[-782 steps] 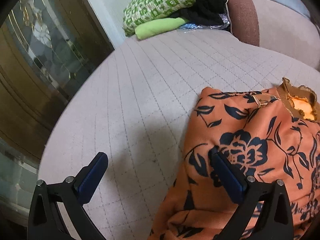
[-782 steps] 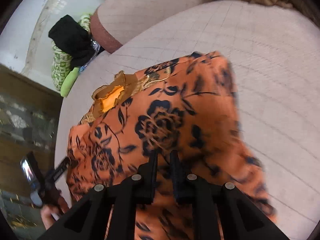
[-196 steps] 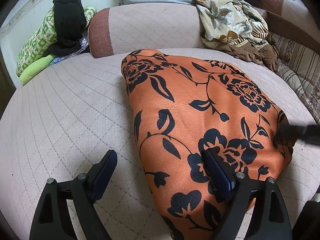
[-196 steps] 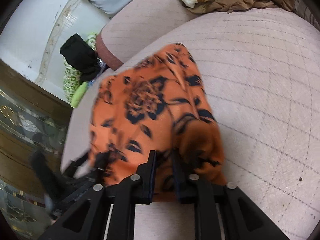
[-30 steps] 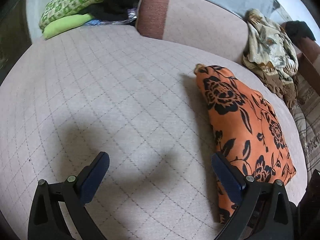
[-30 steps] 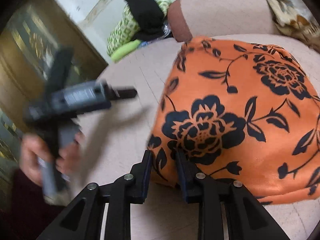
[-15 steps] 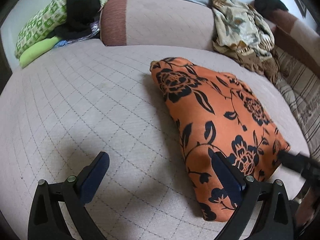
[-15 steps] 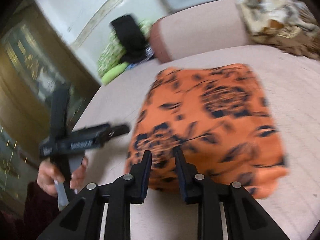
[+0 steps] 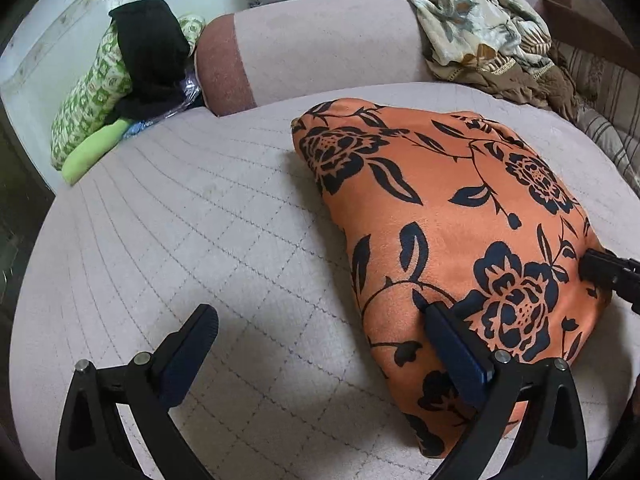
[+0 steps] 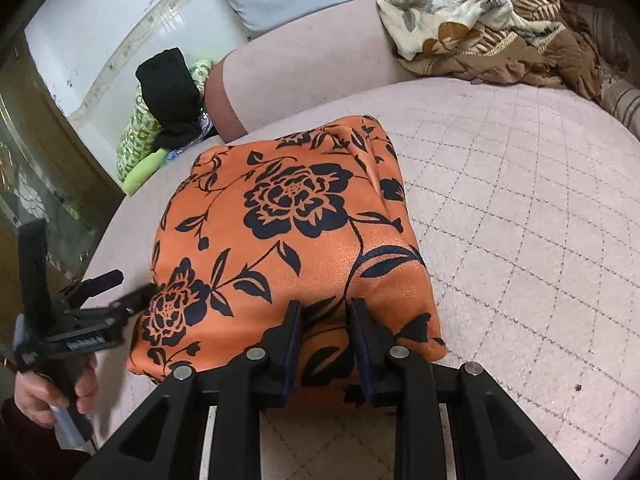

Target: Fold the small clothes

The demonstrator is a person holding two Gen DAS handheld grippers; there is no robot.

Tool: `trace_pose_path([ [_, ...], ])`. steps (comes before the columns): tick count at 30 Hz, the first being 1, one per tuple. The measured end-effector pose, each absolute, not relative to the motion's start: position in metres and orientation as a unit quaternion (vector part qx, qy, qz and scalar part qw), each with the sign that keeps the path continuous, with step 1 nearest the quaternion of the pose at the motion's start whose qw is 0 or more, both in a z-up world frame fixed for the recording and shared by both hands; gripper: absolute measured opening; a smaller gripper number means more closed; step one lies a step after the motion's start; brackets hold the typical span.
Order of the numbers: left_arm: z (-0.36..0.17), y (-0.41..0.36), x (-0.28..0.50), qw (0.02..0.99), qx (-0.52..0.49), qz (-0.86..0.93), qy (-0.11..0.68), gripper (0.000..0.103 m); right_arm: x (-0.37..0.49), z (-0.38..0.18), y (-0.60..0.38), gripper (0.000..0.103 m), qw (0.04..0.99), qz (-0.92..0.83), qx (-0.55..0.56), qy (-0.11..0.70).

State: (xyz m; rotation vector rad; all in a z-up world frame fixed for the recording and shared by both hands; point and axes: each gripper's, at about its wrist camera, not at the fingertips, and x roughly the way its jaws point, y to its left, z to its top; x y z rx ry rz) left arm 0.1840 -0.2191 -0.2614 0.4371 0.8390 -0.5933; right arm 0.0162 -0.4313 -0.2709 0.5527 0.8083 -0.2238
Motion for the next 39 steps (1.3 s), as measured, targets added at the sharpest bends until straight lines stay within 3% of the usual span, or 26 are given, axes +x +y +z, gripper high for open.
trace_pose_path([
  [15,-0.261,-0.216,0.185,0.848,0.199,-0.283,0.401,0.103,0.017,-0.268,-0.445,0.029,0.863,-0.067,0.302,0.4],
  [17,-0.26,-0.216,0.185,0.848,0.199,-0.282,0.401,0.103,0.017,-0.265,-0.446,0.034,0.861,-0.059,0.31,0.4],
  [18,-0.26,-0.216,0.185,0.848,0.199,-0.282,0.402,0.103,0.017,-0.263,-0.447,0.041,0.859,-0.051,0.318,0.398],
  [19,-0.26,-0.216,0.185,0.848,0.198,-0.283,0.402,0.103,0.017,-0.26,-0.449,0.056,0.858,-0.041,0.328,0.393],
  [21,-0.26,-0.216,0.185,0.848,0.198,-0.283,0.401,0.103,0.015,-0.251,-0.45,0.063,0.864,-0.037,0.331,0.377],
  [28,-0.261,-0.216,0.186,0.848,0.198,-0.284,0.401,0.103,0.021,-0.237,-0.468,0.063,0.869,-0.051,0.331,0.365],
  [39,-0.262,-0.216,0.188,0.847,0.193,-0.289,0.402,0.103,0.045,-0.263,-0.52,0.064,0.837,-0.052,0.382,0.389],
])
